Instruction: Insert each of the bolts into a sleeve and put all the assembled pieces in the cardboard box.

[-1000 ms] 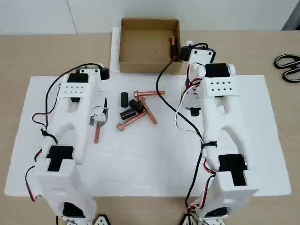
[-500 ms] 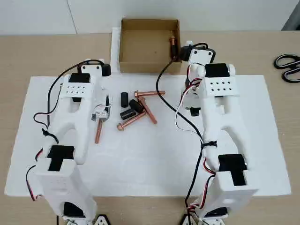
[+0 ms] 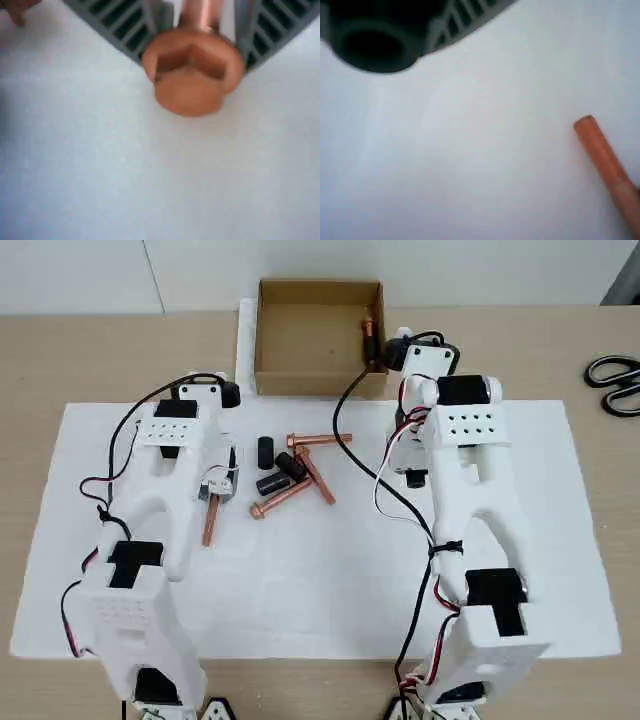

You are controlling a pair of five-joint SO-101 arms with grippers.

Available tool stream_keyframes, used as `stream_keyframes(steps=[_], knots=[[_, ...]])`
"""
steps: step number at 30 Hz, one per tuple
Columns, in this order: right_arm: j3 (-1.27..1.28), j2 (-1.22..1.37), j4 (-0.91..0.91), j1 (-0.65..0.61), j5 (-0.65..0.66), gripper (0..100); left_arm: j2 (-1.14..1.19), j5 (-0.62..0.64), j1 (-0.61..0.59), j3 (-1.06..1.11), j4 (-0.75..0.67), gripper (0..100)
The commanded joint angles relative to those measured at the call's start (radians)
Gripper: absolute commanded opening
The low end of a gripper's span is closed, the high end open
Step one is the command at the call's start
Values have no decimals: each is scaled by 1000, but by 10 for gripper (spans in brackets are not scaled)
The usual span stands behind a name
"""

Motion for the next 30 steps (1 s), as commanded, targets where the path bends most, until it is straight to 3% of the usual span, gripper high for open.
stream_keyframes(steps=[1,20,30], knots=[[-28,-56,5,-2,3,4,5,5,2,-24,-5,85],[-28,-56,5,-2,3,4,2,-3,44,-28,75,5],[-28,-58,2,-4,3,4,-109,-3,78,-315,270,5]])
